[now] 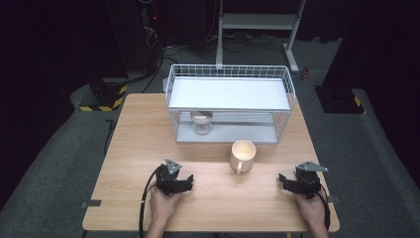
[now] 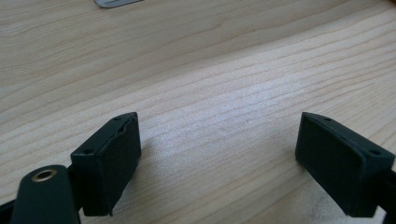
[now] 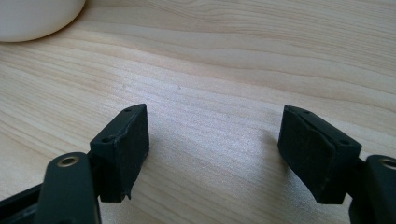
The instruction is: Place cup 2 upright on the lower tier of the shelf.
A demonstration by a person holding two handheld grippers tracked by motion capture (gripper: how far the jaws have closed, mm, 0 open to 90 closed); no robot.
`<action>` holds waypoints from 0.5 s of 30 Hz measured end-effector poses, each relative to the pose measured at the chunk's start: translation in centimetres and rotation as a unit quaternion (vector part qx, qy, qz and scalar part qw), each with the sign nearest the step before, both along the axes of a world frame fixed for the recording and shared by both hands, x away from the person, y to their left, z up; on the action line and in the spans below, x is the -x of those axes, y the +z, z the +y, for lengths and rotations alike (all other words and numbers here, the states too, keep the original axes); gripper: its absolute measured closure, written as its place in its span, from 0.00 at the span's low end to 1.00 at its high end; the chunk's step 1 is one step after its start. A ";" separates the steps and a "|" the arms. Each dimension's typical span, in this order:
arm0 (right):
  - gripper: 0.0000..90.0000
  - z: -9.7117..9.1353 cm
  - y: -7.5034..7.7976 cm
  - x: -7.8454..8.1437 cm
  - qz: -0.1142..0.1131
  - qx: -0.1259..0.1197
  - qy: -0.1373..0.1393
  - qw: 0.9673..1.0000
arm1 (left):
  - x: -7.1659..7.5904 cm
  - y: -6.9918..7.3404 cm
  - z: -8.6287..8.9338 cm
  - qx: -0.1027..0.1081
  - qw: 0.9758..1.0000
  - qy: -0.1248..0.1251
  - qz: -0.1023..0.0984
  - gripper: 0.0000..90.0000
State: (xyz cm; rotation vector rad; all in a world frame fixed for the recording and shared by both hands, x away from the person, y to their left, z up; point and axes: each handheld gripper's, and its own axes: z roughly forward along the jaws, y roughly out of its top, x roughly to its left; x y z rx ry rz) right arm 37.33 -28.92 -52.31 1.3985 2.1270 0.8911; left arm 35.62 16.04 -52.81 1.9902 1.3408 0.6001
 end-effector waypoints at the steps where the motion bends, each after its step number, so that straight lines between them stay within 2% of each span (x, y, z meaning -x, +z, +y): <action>1: 0.27 0.0 0.0 0.0 0.000 0.000 0.000 1.000 | 0.0 0.0 0.0 0.000 1.000 0.000 0.000 0.16; 6: 0.23 0.1 0.0 -0.1 0.002 0.002 0.011 1.000 | 0.0 0.0 0.0 0.000 1.000 0.000 0.000 0.16; 7: 0.19 0.2 0.0 -0.1 0.003 0.003 0.014 1.000 | 0.0 0.0 0.0 0.000 1.000 0.000 0.000 0.16; 10: 0.18 0.4 0.0 -0.1 0.000 0.003 0.022 1.000 | 0.0 0.0 0.0 -0.002 1.000 -0.001 0.000 0.17; 11: 0.17 0.8 0.1 0.3 -0.004 -0.008 0.028 1.000 | 0.0 0.0 0.0 -0.002 1.000 -0.002 0.000 0.17; 15: 0.16 1.4 0.4 0.8 -0.016 -0.019 0.041 0.999 | 0.0 0.0 0.0 -0.001 1.000 -0.001 0.000 0.17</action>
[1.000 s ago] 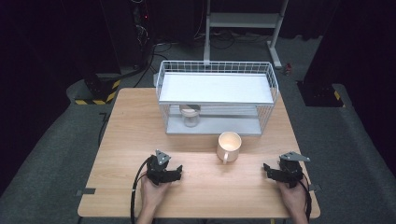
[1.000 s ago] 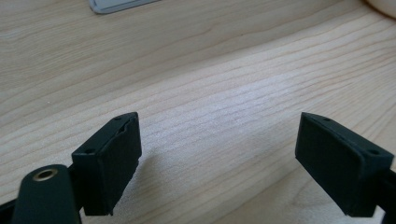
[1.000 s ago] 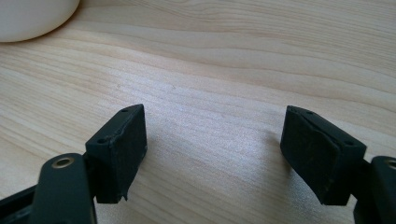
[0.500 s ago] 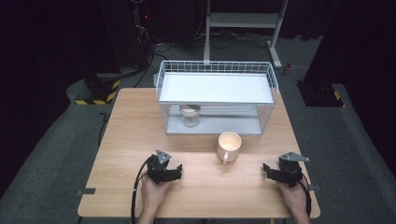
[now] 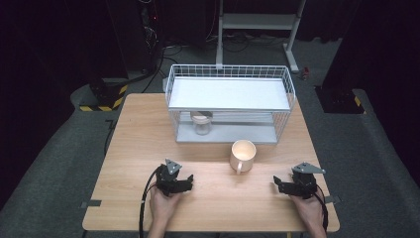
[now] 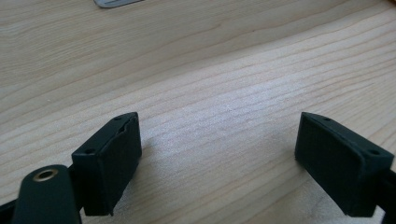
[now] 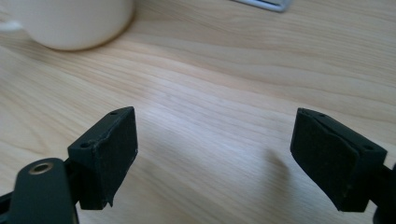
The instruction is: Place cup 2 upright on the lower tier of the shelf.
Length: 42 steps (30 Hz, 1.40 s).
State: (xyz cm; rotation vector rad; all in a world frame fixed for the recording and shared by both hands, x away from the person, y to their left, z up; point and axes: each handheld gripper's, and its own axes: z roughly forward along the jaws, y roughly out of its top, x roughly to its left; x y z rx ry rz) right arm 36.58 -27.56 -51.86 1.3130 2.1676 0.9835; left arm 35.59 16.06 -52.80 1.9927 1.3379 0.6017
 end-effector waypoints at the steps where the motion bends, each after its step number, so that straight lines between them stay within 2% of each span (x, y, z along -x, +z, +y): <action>1: 0.16 0.5 0.1 0.3 -0.005 -0.008 0.007 1.000 | 0.0 0.0 0.0 0.000 1.000 0.000 0.000 0.17; 5: 0.15 1.3 0.4 0.7 -0.012 -0.016 0.018 1.000 | 0.0 0.0 0.0 0.000 1.000 0.000 0.000 0.17; 6: 0.15 1.9 0.5 0.9 -0.012 -0.026 0.027 0.999 | 0.0 0.0 0.0 0.000 1.000 0.001 0.000 0.17; 14: 0.13 3.9 1.2 0.8 -0.020 -0.046 0.063 0.997 | 0.0 0.0 0.0 0.001 1.000 0.002 0.000 0.17; 20: 0.12 4.6 1.8 0.5 -0.026 -0.064 0.070 0.995 | 0.0 0.0 0.0 0.001 1.000 0.002 -0.001 0.18; 24: 0.11 5.0 2.3 0.3 -0.042 -0.079 0.074 0.993 | 0.0 0.0 0.0 0.001 1.000 0.002 -0.001 0.18; 30: 0.11 5.9 2.9 -0.4 -0.041 -0.077 0.081 0.993 | 0.0 0.0 0.0 0.001 1.000 0.002 -0.001 0.18; 38: 0.10 7.1 4.3 -0.8 -0.063 -0.088 0.088 0.990 | 0.0 0.0 0.0 0.001 1.000 0.002 -0.001 0.18; 42: 0.10 7.6 4.6 -1.4 -0.063 -0.086 0.091 0.990 | 0.0 0.0 0.0 0.001 1.000 0.003 0.000 0.18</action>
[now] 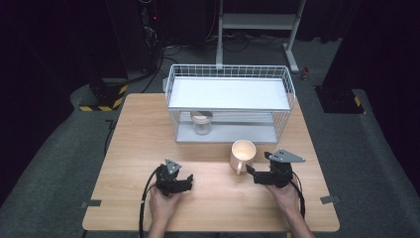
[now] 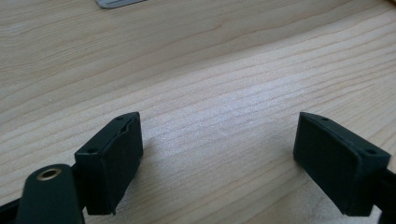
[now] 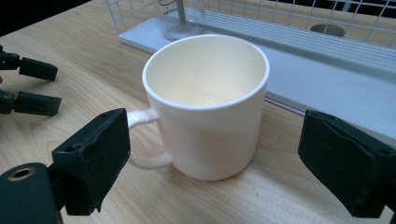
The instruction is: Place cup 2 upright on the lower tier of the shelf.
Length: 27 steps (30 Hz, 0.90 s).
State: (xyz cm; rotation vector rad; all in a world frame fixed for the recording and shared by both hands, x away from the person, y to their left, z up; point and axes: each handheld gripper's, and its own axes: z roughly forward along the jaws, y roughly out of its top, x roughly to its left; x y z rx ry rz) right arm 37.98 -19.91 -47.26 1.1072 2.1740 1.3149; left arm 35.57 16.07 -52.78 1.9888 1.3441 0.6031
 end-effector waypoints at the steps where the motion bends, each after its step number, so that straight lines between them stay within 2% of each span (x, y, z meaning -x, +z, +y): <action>1: 0.10 0.1 0.1 -0.1 0.001 0.000 0.000 1.000 | 0.0 0.0 0.0 0.000 1.000 0.000 0.000 0.18; 10: 0.10 1.1 0.7 -1.2 0.003 0.001 0.007 1.000 | 0.0 0.0 0.0 0.000 1.000 -0.001 -0.001 0.19; 21: 0.10 2.4 0.9 -2.3 0.005 0.001 0.007 1.000 | 0.0 0.0 0.0 0.000 1.000 -0.001 -0.001 0.19; 27: 0.10 3.1 0.7 -3.0 0.013 0.015 0.003 1.000 | 0.0 0.0 0.0 0.000 1.000 -0.001 -0.001 0.19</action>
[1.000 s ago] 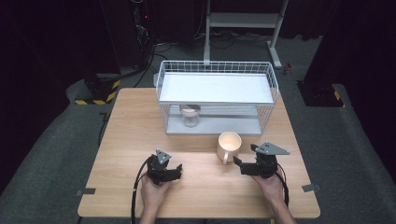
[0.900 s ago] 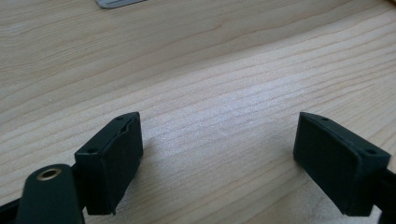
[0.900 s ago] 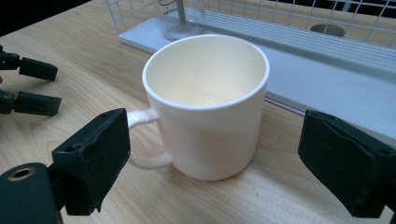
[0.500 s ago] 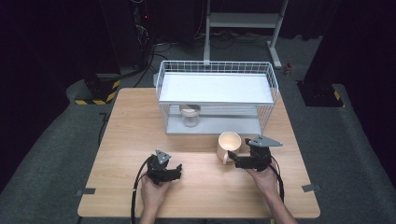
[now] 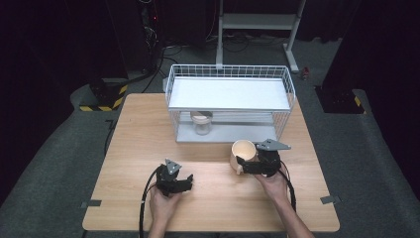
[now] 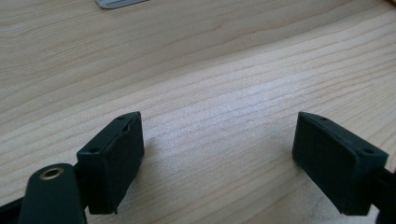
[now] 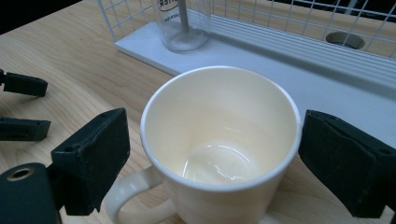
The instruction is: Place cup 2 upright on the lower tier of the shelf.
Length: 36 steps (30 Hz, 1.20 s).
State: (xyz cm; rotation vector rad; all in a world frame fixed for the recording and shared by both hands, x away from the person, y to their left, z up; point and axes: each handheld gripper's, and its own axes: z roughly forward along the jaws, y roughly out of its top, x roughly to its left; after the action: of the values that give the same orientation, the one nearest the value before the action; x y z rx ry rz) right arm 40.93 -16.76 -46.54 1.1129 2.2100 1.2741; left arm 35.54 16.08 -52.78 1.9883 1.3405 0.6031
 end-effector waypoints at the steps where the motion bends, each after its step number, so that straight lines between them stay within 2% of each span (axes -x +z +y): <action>1: 0.10 0.1 0.0 -0.1 -0.001 0.002 -0.001 1.000 | 0.0 0.0 0.0 0.000 1.000 0.000 0.000 0.19; 3: 0.10 0.3 -0.1 -0.2 -0.006 0.006 -0.003 1.000 | 0.0 0.0 0.0 0.000 1.000 0.000 0.000 0.19; 10: 0.10 0.9 -0.5 -0.8 0.002 0.014 -0.010 1.000 | 0.0 0.0 0.0 0.000 1.000 0.000 0.000 0.19; 20: 0.10 1.5 -0.7 -1.4 -0.005 0.024 -0.012 1.000 | 0.0 0.0 0.0 0.000 1.000 0.000 0.000 0.19; 36: 0.10 1.5 -1.0 -1.7 -0.012 0.028 0.003 1.000 | 0.0 0.0 0.0 0.001 1.000 0.002 0.000 0.20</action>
State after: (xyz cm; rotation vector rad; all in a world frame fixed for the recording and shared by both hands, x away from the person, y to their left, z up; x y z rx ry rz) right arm 42.61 -15.27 -47.51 1.0647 2.2193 1.2152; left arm 35.54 16.11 -52.77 1.9846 1.3445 0.6034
